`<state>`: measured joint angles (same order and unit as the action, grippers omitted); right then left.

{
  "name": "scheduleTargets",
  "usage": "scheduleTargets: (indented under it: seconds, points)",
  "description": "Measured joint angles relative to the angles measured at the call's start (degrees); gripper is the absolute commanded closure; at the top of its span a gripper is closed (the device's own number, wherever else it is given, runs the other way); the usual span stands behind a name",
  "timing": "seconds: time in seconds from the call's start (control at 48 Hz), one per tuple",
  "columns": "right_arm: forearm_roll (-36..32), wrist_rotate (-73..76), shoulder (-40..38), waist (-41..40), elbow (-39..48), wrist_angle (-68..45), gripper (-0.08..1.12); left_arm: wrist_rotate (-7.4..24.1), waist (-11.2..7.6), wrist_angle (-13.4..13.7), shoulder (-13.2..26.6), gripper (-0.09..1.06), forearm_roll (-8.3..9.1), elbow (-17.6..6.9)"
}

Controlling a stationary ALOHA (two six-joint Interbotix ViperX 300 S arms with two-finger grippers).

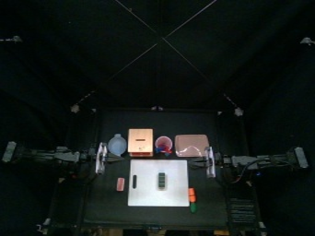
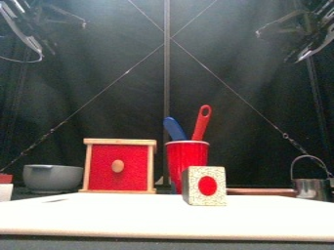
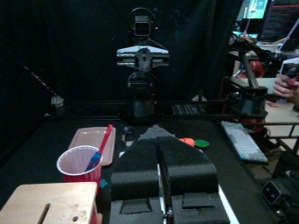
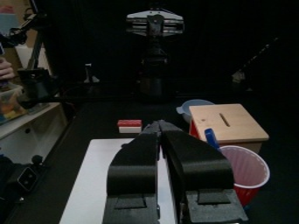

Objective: Cut the sushi into 4 pieces with the knife
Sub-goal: Pick up the knife at its handle with right hand

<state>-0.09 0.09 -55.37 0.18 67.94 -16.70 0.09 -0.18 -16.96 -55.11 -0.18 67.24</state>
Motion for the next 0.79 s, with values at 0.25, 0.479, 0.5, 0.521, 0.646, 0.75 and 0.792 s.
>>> scheduleTargets:
  seconds: [0.25, 0.479, 0.5, 0.521, 0.646, 0.75, 0.792]
  points:
    - [2.6, 1.4, 6.1, 0.0, -6.3, 4.2, 0.93, 0.3, -0.62, -1.3, 4.7, 0.98, 0.09, 0.9]
    - [4.4, 1.4, 19.0, -2.3, -20.9, 20.4, 0.66, 0.3, -1.14, -3.3, 8.5, 0.98, 0.44, 0.8]
    - [4.5, 1.4, 20.0, -2.5, -22.3, 22.1, 0.63, 0.4, -1.05, -3.3, 8.7, 0.98, 0.53, 0.8]
    - [4.5, 1.4, 21.1, -2.8, -23.6, 23.6, 0.58, 0.3, -1.05, -3.4, 8.9, 0.98, 0.53, 0.8]
    - [4.5, 1.2, 27.3, -4.7, -31.2, 33.7, 0.3, 0.4, -1.05, -3.4, 9.0, 0.98, 0.53, 0.8]
    - [4.0, 1.1, 32.6, -5.9, -36.8, 41.0, 0.12, 0.3, -1.05, -3.4, 9.1, 0.98, 0.62, 0.8]
    - [3.7, 0.9, 34.4, -6.3, -38.6, 43.9, 0.07, 0.4, -1.14, -3.4, 9.1, 0.98, 0.62, 0.8]
